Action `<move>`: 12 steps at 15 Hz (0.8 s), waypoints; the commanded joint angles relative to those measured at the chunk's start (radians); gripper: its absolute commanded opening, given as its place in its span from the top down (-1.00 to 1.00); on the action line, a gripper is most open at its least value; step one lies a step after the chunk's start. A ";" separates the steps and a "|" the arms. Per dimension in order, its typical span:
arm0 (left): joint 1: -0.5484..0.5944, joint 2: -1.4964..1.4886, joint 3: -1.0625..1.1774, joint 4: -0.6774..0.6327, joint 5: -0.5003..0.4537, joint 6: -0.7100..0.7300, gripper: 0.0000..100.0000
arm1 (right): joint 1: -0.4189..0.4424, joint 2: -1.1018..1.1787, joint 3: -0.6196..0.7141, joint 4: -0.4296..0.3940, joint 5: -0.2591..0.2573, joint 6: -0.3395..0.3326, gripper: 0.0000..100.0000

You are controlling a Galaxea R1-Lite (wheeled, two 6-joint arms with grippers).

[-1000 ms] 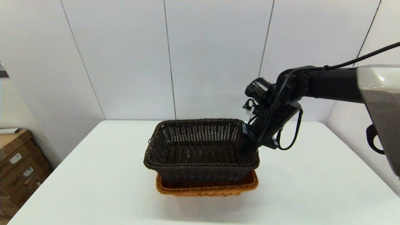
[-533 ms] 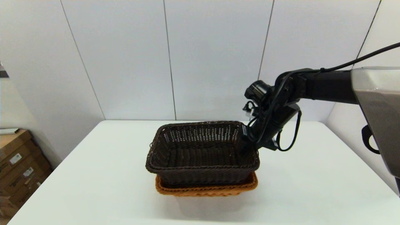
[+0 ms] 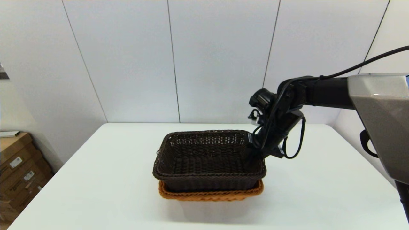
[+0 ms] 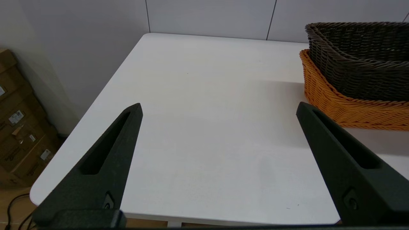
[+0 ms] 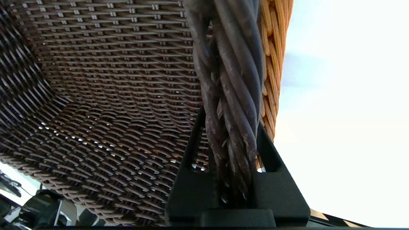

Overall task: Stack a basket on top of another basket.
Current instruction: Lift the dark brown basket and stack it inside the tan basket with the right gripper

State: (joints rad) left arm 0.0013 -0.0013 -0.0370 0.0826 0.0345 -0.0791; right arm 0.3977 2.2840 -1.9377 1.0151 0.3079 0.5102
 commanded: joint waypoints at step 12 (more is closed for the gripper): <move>0.000 0.000 0.000 0.000 0.001 -0.001 -1.00 | -0.206 -0.290 -0.004 0.014 0.057 -0.053 -1.00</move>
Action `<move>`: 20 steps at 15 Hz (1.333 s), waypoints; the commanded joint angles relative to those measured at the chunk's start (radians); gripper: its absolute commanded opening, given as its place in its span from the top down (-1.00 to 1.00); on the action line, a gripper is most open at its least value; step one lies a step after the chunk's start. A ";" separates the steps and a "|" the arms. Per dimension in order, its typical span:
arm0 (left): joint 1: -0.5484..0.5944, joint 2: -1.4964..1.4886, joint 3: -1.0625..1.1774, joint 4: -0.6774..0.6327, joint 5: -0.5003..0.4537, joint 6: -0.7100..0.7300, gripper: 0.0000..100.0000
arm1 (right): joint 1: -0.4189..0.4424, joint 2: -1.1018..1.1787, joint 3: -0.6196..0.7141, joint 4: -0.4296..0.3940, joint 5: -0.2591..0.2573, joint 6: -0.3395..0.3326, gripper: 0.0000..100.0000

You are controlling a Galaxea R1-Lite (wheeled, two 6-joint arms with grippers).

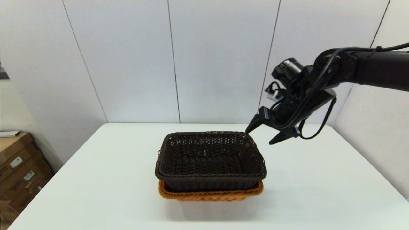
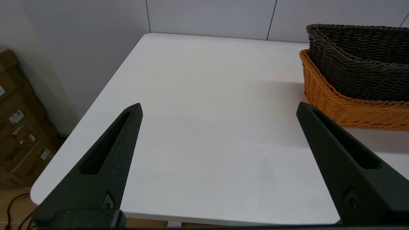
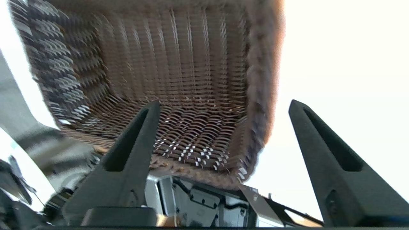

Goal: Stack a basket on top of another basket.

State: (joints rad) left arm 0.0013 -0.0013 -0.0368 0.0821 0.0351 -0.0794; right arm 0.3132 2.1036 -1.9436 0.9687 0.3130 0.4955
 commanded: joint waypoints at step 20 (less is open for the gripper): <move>0.000 0.000 0.000 0.001 0.000 -0.002 -1.00 | -0.388 -1.453 0.677 0.436 0.152 -0.307 -1.00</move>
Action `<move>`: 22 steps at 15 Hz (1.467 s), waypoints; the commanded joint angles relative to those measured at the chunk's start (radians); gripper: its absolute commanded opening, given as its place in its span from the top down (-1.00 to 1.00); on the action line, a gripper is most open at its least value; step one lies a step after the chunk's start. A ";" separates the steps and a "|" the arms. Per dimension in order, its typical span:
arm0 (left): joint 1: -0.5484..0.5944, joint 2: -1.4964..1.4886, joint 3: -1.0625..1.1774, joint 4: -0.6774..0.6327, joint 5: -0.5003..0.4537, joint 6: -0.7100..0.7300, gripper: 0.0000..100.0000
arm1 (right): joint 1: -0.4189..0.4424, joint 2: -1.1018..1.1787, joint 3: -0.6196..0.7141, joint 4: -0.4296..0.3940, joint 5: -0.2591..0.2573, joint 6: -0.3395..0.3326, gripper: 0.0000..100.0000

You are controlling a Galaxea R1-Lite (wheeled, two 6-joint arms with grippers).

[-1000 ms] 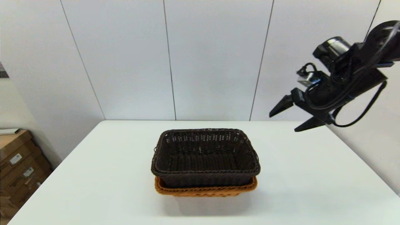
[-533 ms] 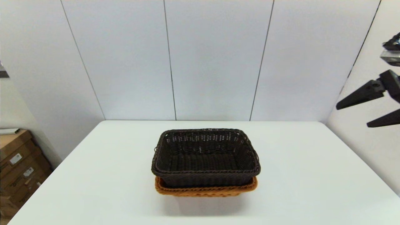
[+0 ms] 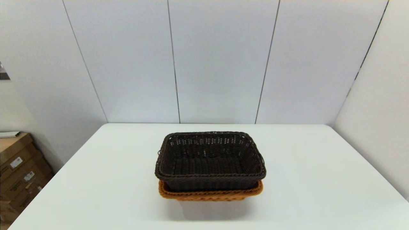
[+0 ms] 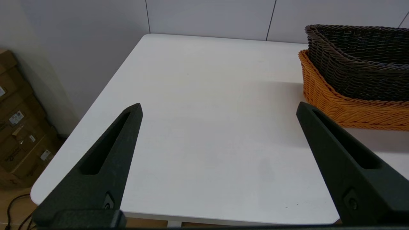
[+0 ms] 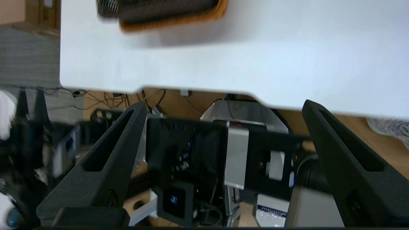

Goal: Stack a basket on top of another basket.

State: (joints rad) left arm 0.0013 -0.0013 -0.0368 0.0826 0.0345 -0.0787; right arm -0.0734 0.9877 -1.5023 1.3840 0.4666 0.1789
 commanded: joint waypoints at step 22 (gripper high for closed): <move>0.000 0.000 0.000 0.000 0.001 -0.003 -1.00 | 0.073 -0.989 1.203 -0.850 -0.344 -0.093 -1.00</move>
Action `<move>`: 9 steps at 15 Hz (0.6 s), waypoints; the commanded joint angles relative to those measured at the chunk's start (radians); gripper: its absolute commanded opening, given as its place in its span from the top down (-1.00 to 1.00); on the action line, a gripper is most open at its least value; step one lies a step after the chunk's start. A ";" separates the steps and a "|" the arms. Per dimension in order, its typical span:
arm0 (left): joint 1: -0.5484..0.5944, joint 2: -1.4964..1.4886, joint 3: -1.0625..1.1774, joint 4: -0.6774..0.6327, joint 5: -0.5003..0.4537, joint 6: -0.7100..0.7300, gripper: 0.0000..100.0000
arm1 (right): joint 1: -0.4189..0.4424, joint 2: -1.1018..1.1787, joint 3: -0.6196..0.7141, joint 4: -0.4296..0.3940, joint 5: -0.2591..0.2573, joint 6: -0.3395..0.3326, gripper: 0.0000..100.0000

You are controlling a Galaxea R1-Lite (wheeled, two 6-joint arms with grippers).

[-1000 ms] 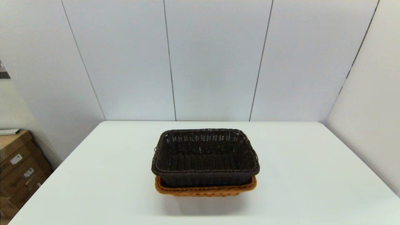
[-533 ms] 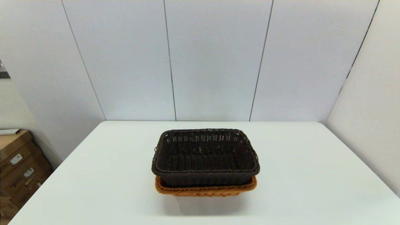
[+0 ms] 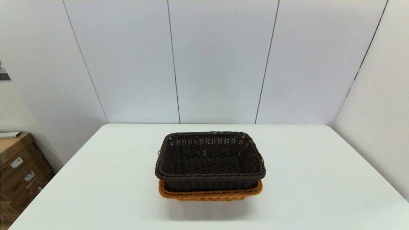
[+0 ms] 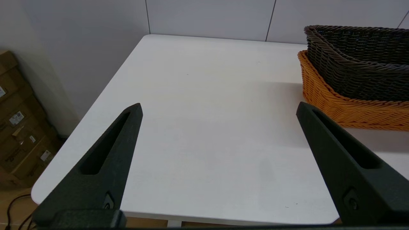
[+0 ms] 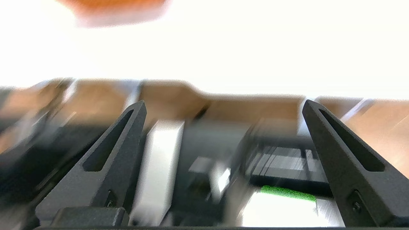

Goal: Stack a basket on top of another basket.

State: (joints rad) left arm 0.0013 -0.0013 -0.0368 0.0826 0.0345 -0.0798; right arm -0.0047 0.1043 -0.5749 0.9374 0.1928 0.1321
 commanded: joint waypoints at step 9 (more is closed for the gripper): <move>0.000 0.000 0.000 0.000 0.001 -0.002 -1.00 | 0.005 -0.106 0.523 -0.806 -0.211 -0.140 -1.00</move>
State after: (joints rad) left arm 0.0013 -0.0013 -0.0368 0.0821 0.0345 -0.0806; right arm 0.0000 0.0000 -0.0596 0.1326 -0.0181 -0.0128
